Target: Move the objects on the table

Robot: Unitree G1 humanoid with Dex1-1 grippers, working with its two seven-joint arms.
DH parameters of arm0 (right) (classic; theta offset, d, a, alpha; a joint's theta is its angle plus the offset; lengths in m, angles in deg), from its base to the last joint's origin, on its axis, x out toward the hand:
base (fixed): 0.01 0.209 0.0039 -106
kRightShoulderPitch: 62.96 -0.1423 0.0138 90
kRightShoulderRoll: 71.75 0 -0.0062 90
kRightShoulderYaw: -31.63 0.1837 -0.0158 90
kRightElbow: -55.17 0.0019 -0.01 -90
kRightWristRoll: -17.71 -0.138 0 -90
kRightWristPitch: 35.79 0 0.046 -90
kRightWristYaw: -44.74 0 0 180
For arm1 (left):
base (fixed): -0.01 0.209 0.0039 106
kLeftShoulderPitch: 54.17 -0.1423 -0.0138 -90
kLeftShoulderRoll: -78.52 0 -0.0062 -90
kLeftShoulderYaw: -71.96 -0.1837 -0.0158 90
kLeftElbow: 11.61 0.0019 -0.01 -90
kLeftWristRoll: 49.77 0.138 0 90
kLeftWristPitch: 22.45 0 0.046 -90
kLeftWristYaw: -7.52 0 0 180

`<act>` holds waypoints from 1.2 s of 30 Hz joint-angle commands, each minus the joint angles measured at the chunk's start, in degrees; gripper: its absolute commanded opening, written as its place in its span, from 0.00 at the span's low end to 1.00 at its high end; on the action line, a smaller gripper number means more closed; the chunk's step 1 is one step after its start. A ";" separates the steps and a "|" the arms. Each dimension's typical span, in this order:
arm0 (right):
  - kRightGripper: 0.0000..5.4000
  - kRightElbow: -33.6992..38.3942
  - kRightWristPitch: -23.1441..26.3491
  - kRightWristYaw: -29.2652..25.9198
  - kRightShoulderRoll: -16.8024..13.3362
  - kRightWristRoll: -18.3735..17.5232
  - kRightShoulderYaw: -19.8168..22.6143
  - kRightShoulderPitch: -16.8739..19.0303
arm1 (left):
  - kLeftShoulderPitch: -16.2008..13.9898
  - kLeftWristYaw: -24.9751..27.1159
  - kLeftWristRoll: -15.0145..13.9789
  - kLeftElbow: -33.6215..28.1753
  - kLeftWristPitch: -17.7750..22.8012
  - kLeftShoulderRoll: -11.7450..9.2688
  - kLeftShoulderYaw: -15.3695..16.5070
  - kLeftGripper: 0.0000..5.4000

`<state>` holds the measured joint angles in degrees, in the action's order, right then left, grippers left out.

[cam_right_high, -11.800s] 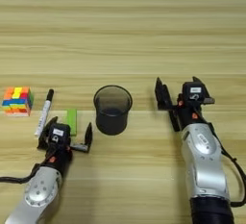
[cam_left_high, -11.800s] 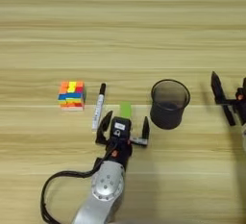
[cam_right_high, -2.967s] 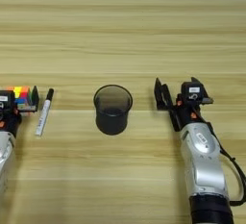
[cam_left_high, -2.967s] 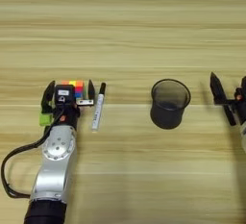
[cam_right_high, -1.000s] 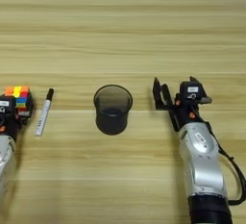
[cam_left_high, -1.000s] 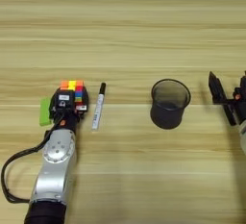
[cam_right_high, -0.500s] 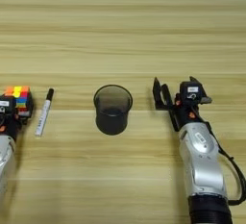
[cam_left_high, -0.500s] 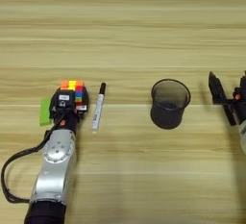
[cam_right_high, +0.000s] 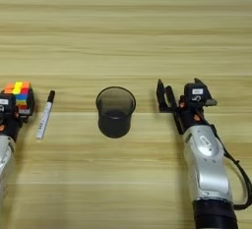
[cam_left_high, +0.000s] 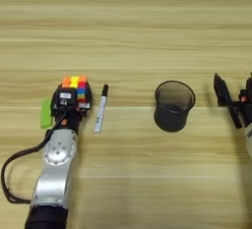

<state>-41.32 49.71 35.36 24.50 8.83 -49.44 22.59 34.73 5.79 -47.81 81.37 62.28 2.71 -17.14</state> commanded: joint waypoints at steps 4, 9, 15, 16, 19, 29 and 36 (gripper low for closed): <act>1.00 0.68 0.10 -0.17 -0.06 -0.04 0.04 -0.18 | -1.43 0.83 0.84 -4.64 0.20 1.57 -3.44 0.61; 1.00 0.68 0.07 -0.15 -0.03 -0.02 0.02 -0.18 | -2.37 1.14 0.59 -5.79 0.73 2.97 -5.66 0.61; 1.00 0.74 0.10 -0.15 -0.08 -0.02 0.05 -0.15 | -4.26 0.15 2.55 -5.46 1.87 5.99 -10.75 0.61; 1.00 0.74 0.09 -0.15 -0.08 -0.01 0.05 -0.15 | -4.51 0.00 2.78 -5.30 1.93 6.34 -11.55 0.61; 1.00 0.71 0.08 -0.16 -0.10 -0.02 0.07 -0.17 | -5.02 -0.22 2.90 -5.02 1.98 6.91 -13.13 0.61; 1.00 0.62 0.05 -0.26 -0.21 -0.08 0.15 -0.20 | -5.53 -1.47 2.42 -4.06 1.86 7.09 -16.00 0.61; 1.00 0.43 -0.05 -0.34 -0.22 -0.09 0.22 -0.26 | -5.69 -2.05 2.28 -1.00 0.77 7.34 -17.71 0.61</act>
<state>-41.32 49.71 35.21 24.47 8.83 -49.41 22.59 29.25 4.25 -45.52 79.12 63.25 6.94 -34.27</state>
